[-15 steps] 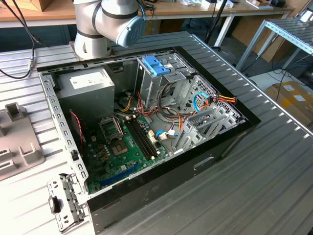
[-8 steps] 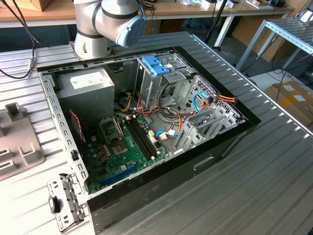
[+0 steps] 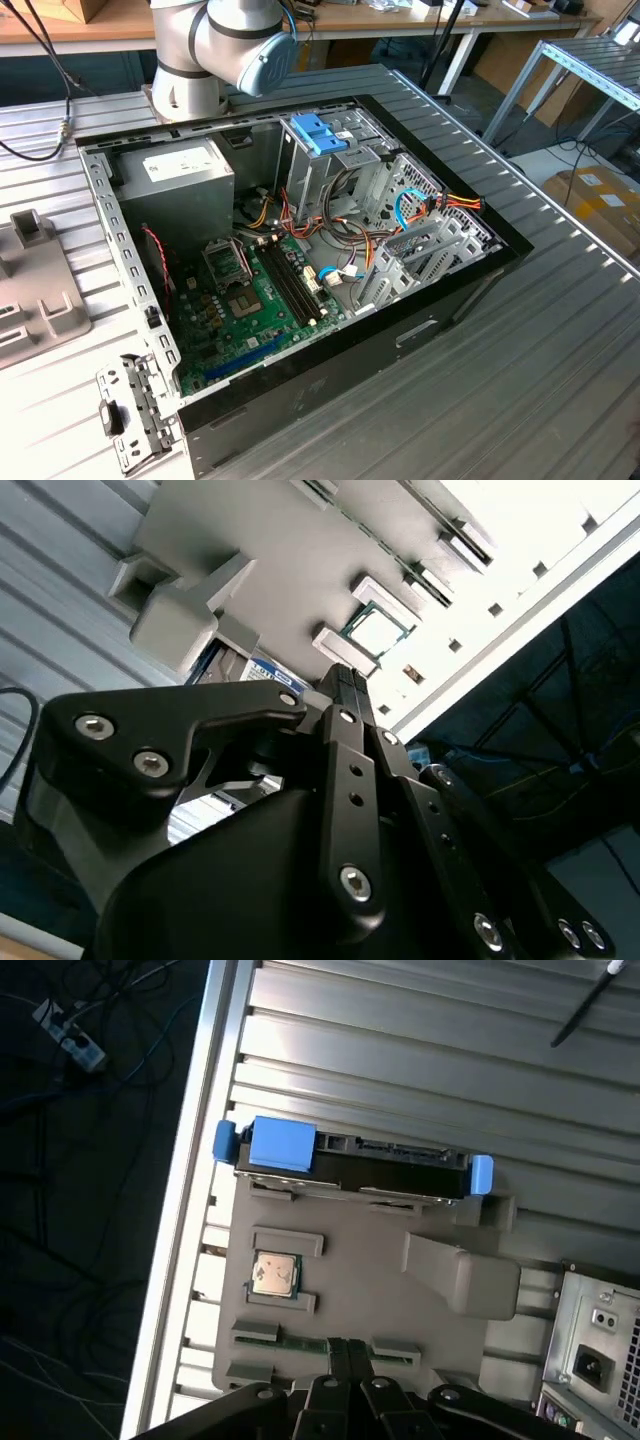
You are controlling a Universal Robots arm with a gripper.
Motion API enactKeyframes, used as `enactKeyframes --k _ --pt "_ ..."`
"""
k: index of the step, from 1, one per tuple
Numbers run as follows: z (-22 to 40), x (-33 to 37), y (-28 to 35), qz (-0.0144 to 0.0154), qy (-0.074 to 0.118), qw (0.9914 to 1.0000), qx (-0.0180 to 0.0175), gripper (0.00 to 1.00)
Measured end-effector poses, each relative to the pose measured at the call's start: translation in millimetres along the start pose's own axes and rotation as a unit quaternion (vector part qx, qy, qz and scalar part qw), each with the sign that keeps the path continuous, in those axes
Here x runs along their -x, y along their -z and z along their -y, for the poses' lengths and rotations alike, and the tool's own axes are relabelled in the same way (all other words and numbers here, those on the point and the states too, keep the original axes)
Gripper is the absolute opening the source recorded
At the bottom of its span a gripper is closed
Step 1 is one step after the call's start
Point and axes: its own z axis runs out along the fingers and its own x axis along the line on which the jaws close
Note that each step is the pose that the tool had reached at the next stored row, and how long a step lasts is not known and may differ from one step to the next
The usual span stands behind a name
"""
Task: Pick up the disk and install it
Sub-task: 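Pick up the disk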
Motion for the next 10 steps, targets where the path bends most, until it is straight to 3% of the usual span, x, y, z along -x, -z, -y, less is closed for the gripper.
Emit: enactKeyframes --k 3,7,10 --pt "0.0 0.0 0.0 0.0007 0.027 0.99964 0.0004 0.11" --pt "0.0 0.0 0.0 0.0012 0.045 0.99899 0.0006 0.11" --pt "0.0 0.0 0.0 0.0017 0.064 0.99795 0.0009 0.11"
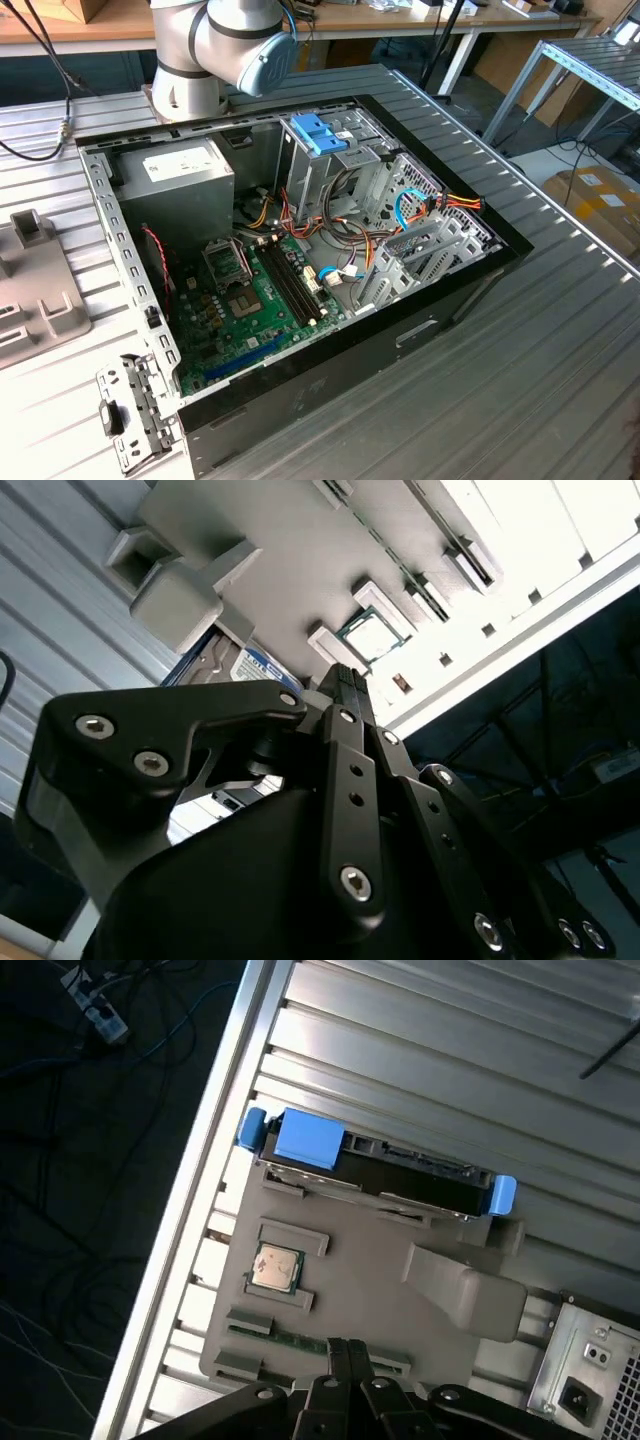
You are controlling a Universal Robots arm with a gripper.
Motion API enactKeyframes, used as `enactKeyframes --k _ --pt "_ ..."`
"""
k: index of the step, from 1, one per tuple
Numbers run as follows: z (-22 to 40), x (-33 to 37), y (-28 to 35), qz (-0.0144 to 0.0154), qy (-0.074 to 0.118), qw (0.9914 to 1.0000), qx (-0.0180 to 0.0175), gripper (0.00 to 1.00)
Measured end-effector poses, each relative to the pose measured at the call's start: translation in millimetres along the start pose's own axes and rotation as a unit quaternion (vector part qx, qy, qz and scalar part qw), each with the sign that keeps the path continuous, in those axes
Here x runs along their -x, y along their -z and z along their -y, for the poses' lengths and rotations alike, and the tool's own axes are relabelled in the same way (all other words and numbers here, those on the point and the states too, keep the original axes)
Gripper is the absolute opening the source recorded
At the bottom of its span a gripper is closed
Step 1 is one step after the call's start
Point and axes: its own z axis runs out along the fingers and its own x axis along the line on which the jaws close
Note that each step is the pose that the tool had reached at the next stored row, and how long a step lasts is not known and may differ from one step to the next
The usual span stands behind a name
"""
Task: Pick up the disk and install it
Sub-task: 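Pick up the disk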
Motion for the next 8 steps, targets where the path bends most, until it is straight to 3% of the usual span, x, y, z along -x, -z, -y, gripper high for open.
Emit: enactKeyframes --k 5,8 --pt "0.0 0.0 0.0 0.0008 0.03 0.99954 0.0004 0.11" --pt "0.0 0.0 0.0 0.0015 0.053 0.99857 0.0007 0.11"
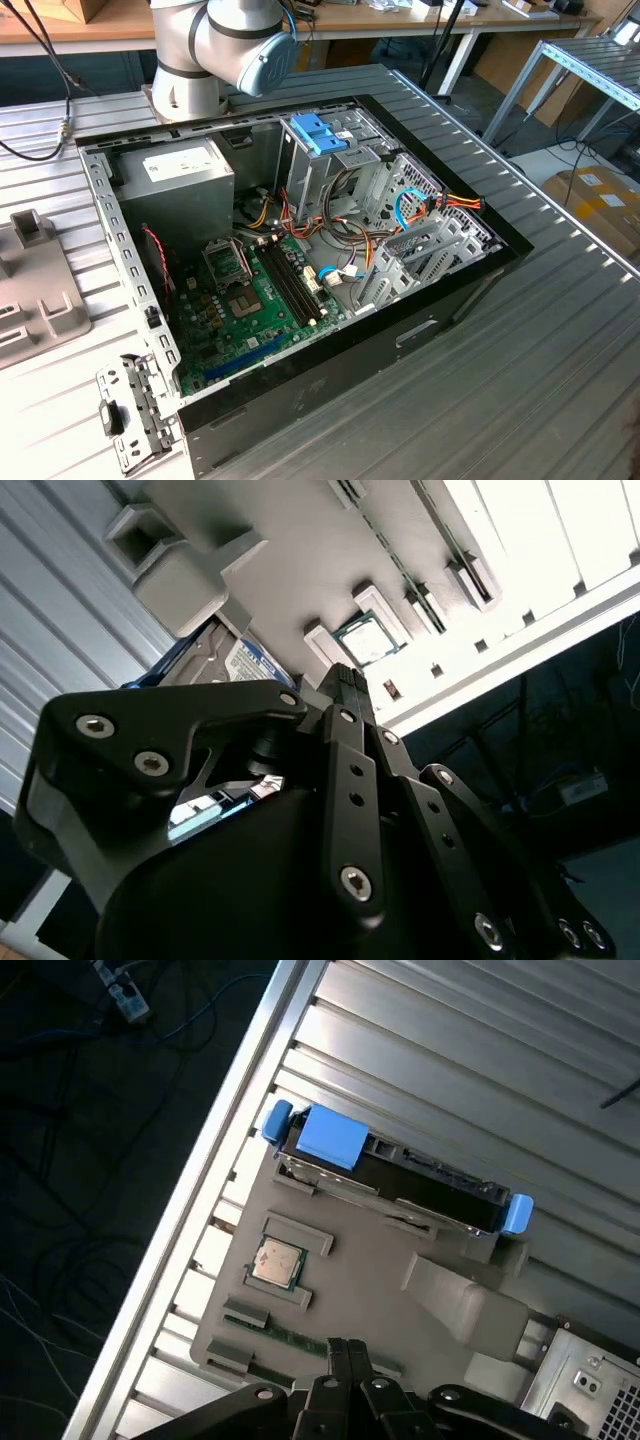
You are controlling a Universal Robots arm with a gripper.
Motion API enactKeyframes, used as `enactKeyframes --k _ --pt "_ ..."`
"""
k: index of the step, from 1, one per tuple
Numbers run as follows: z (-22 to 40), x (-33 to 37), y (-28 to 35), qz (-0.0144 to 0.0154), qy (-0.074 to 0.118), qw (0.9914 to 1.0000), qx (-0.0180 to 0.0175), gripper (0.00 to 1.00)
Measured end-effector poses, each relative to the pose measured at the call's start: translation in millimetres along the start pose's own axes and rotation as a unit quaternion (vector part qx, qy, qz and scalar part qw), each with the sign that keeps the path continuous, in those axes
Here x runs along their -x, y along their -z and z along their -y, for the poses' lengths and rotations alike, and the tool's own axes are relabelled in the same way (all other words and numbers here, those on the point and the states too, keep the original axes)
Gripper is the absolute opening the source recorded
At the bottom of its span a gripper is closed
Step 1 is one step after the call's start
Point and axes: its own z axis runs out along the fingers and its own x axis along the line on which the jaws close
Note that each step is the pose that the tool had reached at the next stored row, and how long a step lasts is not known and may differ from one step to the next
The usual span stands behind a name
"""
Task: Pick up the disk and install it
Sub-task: 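Pick up the disk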
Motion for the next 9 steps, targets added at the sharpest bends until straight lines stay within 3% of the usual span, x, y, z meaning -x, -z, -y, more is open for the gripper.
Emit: enactKeyframes --k 2,9 --pt "0.0 0.0 0.0 0.0005 0.017 0.99985 0.0003 0.11" --pt "0.0 0.0 0.0 0.0013 0.05 0.99876 0.0007 0.11"
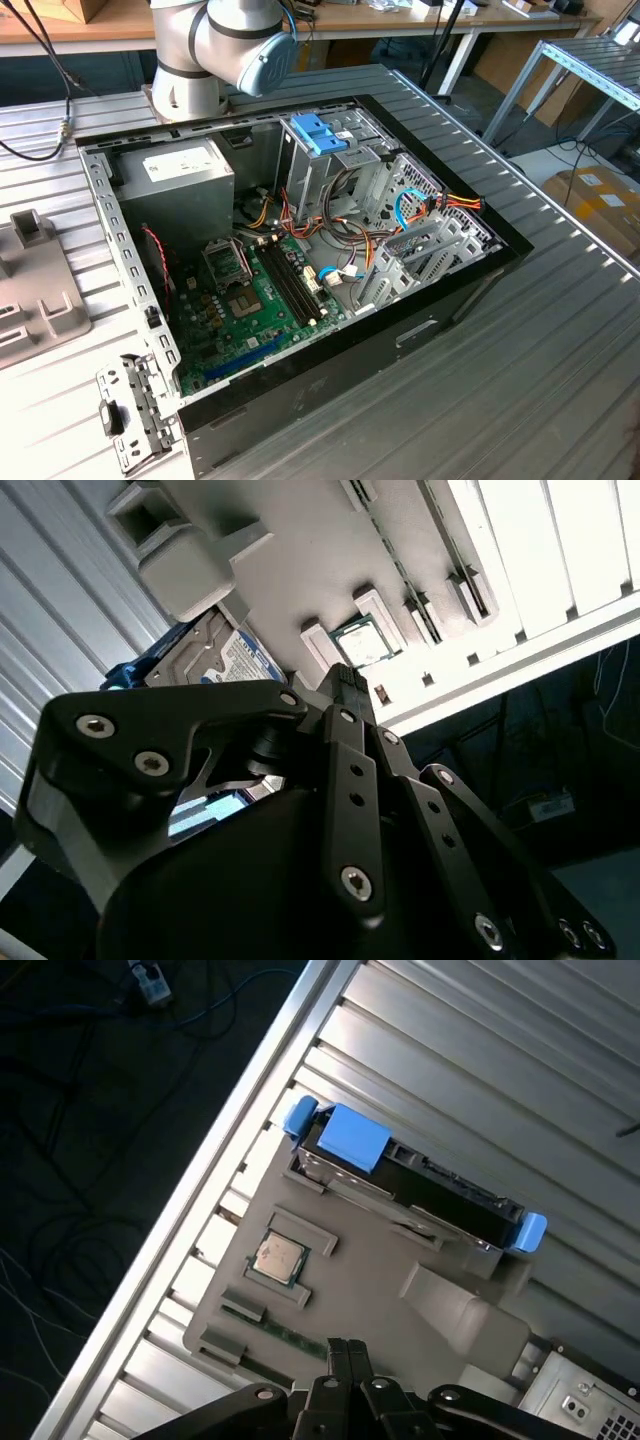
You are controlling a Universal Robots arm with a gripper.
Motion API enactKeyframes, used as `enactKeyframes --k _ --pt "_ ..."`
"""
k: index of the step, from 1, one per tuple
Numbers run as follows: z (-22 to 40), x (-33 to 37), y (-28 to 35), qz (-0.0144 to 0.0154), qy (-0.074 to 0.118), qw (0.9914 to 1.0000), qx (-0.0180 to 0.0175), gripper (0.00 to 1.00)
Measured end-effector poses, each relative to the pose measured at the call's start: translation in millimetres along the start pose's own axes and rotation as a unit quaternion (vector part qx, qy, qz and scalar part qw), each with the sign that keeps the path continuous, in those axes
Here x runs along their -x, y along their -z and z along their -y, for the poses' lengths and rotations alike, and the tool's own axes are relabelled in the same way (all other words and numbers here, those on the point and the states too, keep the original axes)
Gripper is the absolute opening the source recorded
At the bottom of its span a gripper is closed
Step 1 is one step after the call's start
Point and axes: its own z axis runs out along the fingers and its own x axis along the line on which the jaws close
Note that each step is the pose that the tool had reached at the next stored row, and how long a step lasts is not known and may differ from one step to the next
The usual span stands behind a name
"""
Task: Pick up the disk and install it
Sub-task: 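Pick up the disk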
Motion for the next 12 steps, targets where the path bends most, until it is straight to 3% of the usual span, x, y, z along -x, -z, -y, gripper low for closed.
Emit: enactKeyframes --k 6,12 --pt "0.0 0.0 0.0 0.0008 0.029 0.99958 0.0004 0.11" --pt "0.0 0.0 0.0 0.0014 0.053 0.9986 0.0007 0.11"
